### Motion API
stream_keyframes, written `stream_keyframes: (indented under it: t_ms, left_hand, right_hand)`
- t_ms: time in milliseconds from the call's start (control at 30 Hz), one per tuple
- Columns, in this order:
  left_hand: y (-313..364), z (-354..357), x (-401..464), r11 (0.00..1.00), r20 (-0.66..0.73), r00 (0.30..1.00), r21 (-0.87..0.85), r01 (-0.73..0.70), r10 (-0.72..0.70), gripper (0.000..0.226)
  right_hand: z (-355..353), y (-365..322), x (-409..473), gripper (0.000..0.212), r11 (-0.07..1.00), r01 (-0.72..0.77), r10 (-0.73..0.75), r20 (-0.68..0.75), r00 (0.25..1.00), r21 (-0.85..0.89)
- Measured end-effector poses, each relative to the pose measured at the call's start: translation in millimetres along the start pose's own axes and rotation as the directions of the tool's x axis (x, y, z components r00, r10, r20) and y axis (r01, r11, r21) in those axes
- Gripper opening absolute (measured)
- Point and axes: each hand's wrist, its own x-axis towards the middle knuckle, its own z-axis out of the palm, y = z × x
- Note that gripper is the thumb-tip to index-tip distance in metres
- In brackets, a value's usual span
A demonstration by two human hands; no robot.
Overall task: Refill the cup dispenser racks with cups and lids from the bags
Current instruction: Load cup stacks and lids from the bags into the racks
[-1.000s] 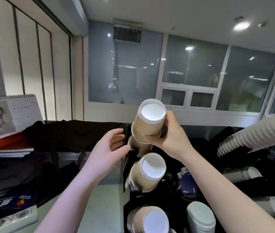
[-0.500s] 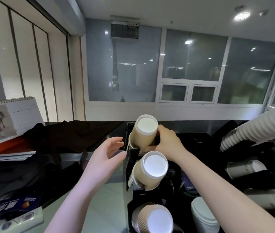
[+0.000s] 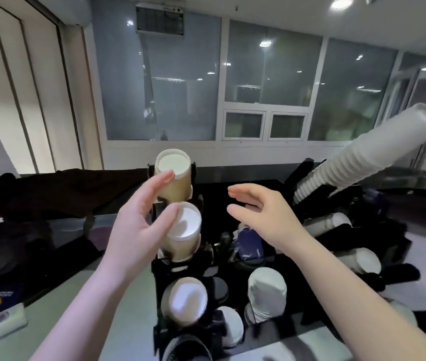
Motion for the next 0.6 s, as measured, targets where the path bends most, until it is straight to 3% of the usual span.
stream_keyframes:
  t_ms: [200,367,467,600]
  left_hand:
    - [31,75,-4,0.929,0.049,0.991,0.347,-0.13,0.121,0.066]
    - [39,153,-9,0.844,0.269,0.96,0.493,-0.211,0.083,0.081]
    - [35,193,-7,0.769,0.335,0.939,0.581,-0.267,0.073,0.089]
    - [34,235,6,0.711,0.32,0.946,0.653,-0.26,0.052,0.093]
  right_hand:
    - [-78,24,-30,0.032,0.999,0.031,-0.031,0.013,0.999,-0.028]
    - [-159,63,-58,0.034,0.999,0.03,-0.029,0.02,0.999,-0.041]
    - [-203,89,-70,0.029,0.999,0.023,-0.024,-0.033,0.999,-0.022]
    - [-246,122,-69,0.025,1.0,0.004,-0.008,-0.175,0.984,-0.027]
